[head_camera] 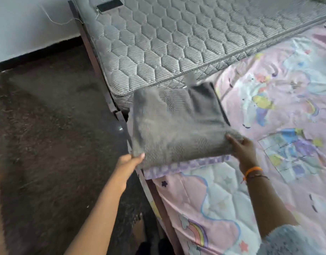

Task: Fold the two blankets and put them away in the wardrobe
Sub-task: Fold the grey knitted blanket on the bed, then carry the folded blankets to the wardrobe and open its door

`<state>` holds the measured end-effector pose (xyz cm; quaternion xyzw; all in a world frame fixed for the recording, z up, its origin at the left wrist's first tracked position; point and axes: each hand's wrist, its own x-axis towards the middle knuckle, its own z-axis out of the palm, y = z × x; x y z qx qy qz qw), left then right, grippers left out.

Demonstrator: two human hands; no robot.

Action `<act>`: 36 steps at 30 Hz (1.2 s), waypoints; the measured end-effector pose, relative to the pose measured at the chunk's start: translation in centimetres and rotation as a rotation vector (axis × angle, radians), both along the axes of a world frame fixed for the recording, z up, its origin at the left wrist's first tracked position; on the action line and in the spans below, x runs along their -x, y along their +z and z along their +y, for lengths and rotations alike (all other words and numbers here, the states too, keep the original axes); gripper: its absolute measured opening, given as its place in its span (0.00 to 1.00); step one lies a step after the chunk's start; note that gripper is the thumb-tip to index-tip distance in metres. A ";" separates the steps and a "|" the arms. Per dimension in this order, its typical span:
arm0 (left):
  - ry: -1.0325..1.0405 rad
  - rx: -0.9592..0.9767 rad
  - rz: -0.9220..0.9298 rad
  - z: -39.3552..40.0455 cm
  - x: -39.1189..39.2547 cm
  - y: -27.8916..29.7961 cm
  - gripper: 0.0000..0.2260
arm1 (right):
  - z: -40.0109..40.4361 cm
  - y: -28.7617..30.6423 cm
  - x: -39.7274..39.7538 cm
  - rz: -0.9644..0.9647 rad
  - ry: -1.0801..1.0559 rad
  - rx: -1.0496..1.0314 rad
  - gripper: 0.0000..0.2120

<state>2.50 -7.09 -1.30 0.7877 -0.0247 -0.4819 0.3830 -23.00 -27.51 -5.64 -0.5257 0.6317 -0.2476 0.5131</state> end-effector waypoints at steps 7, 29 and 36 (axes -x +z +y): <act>0.105 -0.153 0.101 2.5 3.6 -10.0 0.03 | 2.4 -10.2 2.1 0.278 -0.043 -0.007 0.12; 0.363 0.082 0.263 14.2 8.7 1.7 0.07 | 21.1 3.0 -8.7 0.190 0.549 -0.164 0.13; 0.736 0.249 0.146 22.4 3.8 7.1 0.09 | 31.3 8.3 -16.9 0.030 1.036 -0.234 0.10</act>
